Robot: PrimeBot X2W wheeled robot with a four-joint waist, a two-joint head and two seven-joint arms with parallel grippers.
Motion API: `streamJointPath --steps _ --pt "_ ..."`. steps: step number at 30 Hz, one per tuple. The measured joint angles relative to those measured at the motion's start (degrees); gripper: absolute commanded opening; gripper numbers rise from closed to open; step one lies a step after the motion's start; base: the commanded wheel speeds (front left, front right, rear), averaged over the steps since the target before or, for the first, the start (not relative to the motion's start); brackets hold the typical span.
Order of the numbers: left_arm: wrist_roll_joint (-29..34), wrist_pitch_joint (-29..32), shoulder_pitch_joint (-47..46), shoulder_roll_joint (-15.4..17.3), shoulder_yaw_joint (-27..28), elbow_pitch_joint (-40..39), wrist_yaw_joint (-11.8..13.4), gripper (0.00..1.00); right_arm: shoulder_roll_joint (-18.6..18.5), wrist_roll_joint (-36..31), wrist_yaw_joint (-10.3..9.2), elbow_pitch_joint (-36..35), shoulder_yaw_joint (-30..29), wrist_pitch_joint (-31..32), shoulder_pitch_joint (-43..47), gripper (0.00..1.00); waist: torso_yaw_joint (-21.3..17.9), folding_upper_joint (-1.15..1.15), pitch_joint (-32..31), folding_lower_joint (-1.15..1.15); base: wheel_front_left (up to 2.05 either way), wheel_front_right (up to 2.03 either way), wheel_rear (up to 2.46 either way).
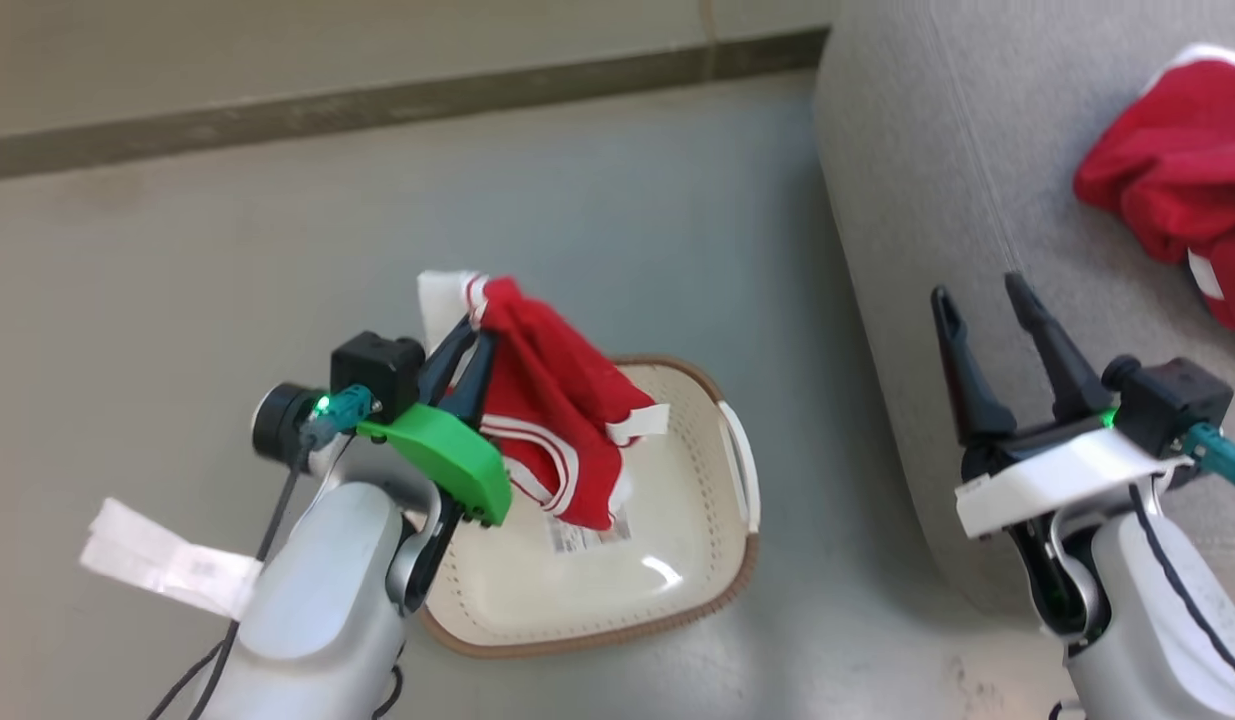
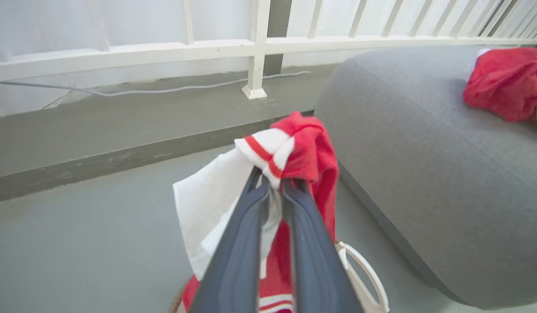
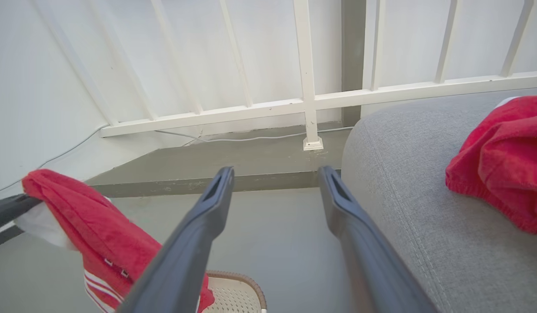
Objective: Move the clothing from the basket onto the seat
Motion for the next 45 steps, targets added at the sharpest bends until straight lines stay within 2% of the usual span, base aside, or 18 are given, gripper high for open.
streamJointPath --steps 13,26,45 --pt "-2.23 -0.02 4.95 0.01 1.35 -14.17 -0.89 0.0 0.32 0.03 -0.01 1.16 1.6 1.91 5.44 1.0 3.49 0.0 -9.03 0.0 0.0 0.0 0.0" --pt "-2.72 -0.02 8.55 0.18 -4.11 -22.72 -1.41 0.0 1.48 0.12 -0.01 -0.02 3.27 3.46 9.64 1.0 3.16 0.0 -16.04 0.0 0.0 0.0 0.0" --pt "-5.45 1.68 13.02 2.75 -4.81 -29.96 -1.42 0.0 1.97 0.55 -0.08 -6.87 5.33 5.0 13.15 1.0 1.09 0.0 -17.9 0.0 0.0 0.0 0.0"
